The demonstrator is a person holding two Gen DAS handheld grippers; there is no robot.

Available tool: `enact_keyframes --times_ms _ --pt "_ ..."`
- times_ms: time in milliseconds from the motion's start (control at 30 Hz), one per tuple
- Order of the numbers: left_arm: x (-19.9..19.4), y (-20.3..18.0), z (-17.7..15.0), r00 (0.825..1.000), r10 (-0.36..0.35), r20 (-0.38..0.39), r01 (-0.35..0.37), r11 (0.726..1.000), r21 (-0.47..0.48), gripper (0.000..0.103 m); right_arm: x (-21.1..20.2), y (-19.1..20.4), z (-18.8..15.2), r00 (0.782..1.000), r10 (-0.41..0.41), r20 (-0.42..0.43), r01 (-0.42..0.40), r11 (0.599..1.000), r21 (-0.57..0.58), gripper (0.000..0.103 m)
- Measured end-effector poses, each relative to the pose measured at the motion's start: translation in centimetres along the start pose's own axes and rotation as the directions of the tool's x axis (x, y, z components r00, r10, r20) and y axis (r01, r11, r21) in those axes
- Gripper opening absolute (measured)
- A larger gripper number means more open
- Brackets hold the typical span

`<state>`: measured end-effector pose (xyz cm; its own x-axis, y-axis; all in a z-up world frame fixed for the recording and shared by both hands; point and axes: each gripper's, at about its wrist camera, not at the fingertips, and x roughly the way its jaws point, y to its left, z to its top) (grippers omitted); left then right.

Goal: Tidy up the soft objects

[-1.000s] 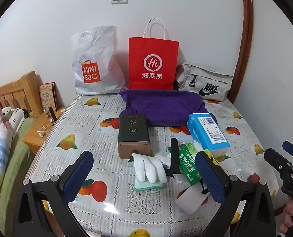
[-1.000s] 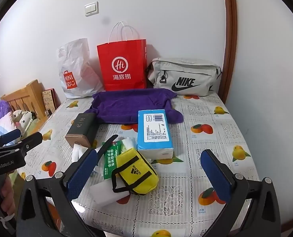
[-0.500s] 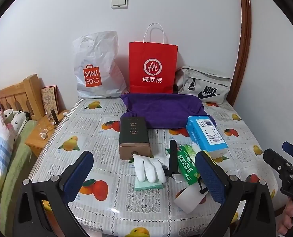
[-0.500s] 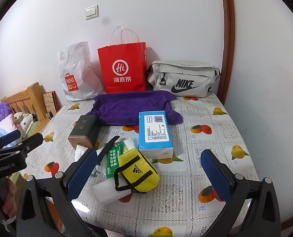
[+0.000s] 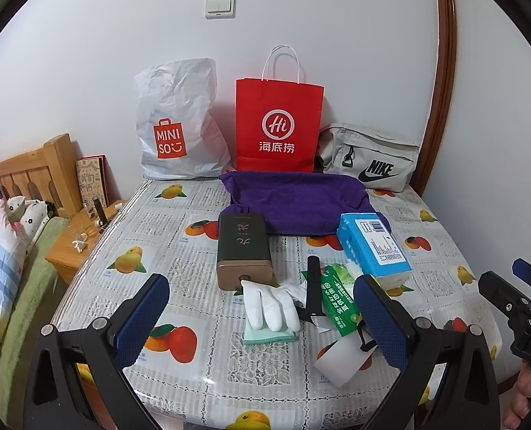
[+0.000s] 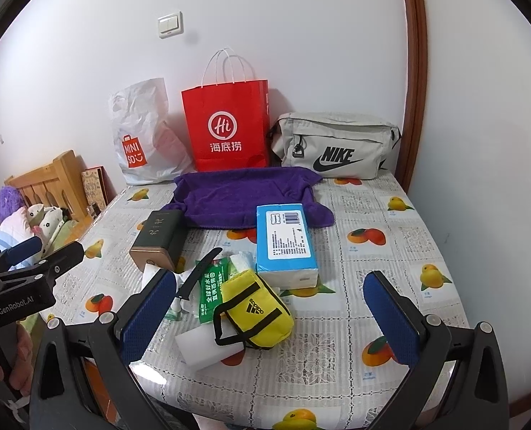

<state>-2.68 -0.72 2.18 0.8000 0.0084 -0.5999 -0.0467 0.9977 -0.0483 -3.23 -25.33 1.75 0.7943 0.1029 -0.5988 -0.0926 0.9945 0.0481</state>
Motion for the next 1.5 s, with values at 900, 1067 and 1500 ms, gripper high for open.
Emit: enact_keyframes --times_ms 900,1067,1500 --pt "-0.6 0.5 -0.1 1.0 -0.003 0.011 0.003 1.0 -0.006 0.103 -0.3 0.2 0.1 1.0 0.003 0.007 -0.003 1.0 0.008 0.103" --pt "-0.6 0.5 -0.1 1.0 -0.002 0.012 0.002 1.0 -0.004 0.103 -0.4 0.4 0.0 1.0 0.004 0.009 -0.005 1.0 0.009 0.103" --pt "-1.0 0.7 -0.2 1.0 -0.006 0.019 0.006 1.0 -0.009 0.103 -0.5 0.6 0.0 1.0 0.01 0.01 -0.011 1.0 0.013 0.103"
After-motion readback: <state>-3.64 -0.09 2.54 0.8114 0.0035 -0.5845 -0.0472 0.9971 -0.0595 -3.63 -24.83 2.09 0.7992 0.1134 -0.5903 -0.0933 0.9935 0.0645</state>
